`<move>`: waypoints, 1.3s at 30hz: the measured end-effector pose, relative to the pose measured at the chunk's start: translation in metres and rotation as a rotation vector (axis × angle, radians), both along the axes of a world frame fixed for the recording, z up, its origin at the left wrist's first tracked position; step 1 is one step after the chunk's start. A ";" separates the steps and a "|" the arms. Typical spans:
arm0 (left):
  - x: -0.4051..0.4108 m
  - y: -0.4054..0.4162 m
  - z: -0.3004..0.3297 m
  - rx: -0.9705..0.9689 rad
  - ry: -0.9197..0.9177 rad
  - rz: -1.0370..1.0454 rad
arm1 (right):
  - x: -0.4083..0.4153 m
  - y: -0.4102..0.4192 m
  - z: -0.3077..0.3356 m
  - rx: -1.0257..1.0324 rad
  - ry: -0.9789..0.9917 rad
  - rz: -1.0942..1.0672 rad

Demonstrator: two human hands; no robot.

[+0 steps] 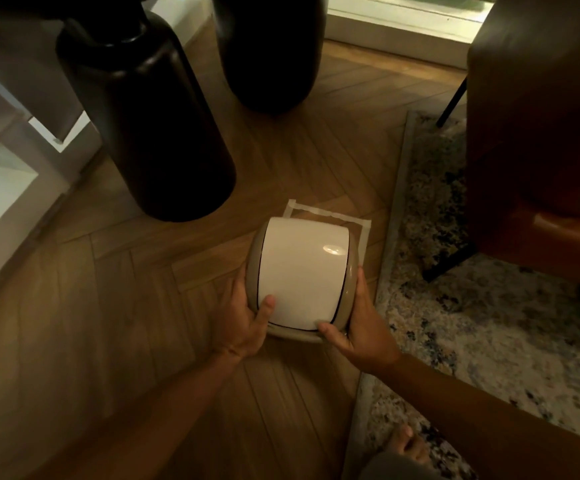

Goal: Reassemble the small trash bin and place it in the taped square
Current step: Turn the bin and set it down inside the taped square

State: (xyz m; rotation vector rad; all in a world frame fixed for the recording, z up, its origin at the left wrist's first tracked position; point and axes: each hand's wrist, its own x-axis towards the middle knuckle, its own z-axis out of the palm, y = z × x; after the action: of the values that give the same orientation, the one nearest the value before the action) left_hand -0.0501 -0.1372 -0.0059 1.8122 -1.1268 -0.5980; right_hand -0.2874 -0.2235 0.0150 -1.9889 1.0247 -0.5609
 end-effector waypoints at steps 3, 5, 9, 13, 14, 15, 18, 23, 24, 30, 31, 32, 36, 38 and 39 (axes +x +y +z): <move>0.001 -0.016 0.002 0.004 -0.019 -0.003 | 0.001 -0.013 -0.001 -0.016 -0.016 -0.004; 0.002 -0.026 0.004 0.022 -0.047 -0.009 | 0.002 -0.021 0.000 -0.020 -0.020 -0.012; 0.008 -0.047 0.008 0.020 -0.049 -0.029 | 0.008 -0.036 0.001 -0.004 -0.075 -0.021; 0.013 -0.067 0.011 0.007 -0.051 -0.054 | 0.007 -0.048 -0.005 -0.080 0.070 -0.139; 0.014 -0.071 0.012 0.013 -0.060 -0.057 | 0.007 -0.050 -0.006 -0.066 0.076 -0.160; 0.015 -0.076 0.013 0.021 -0.062 -0.058 | 0.007 -0.054 -0.006 -0.032 0.054 -0.162; 0.018 -0.093 0.017 0.037 -0.085 -0.056 | 0.013 -0.066 -0.003 0.058 -0.005 -0.146; 0.027 -0.126 0.021 0.071 -0.106 -0.053 | 0.024 -0.105 0.002 0.053 0.003 -0.097; 0.029 -0.134 0.022 0.077 -0.114 -0.049 | 0.025 -0.115 0.002 0.033 0.014 -0.091; 0.045 -0.181 0.024 0.040 -0.139 -0.093 | 0.040 -0.158 0.003 -0.044 -0.037 -0.104; 0.047 -0.187 0.024 0.049 -0.150 -0.082 | 0.042 -0.165 0.004 -0.051 -0.034 -0.104; 0.046 -0.194 0.024 0.067 -0.165 -0.066 | 0.042 -0.172 0.004 -0.057 -0.032 -0.105; 0.044 -0.222 0.025 0.093 -0.198 -0.055 | 0.044 -0.201 0.003 -0.052 -0.052 -0.088; 0.047 -0.237 0.025 0.101 -0.196 -0.061 | 0.046 -0.217 0.001 -0.053 -0.046 -0.075; 0.048 -0.246 0.025 0.104 -0.189 -0.068 | 0.047 -0.225 -0.001 -0.062 -0.038 -0.074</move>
State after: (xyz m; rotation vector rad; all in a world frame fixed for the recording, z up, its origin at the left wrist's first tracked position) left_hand -0.0016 -0.3831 0.0189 1.9582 -1.3089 -0.5414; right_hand -0.2399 -0.4490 0.0142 -1.9927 1.0726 -0.6757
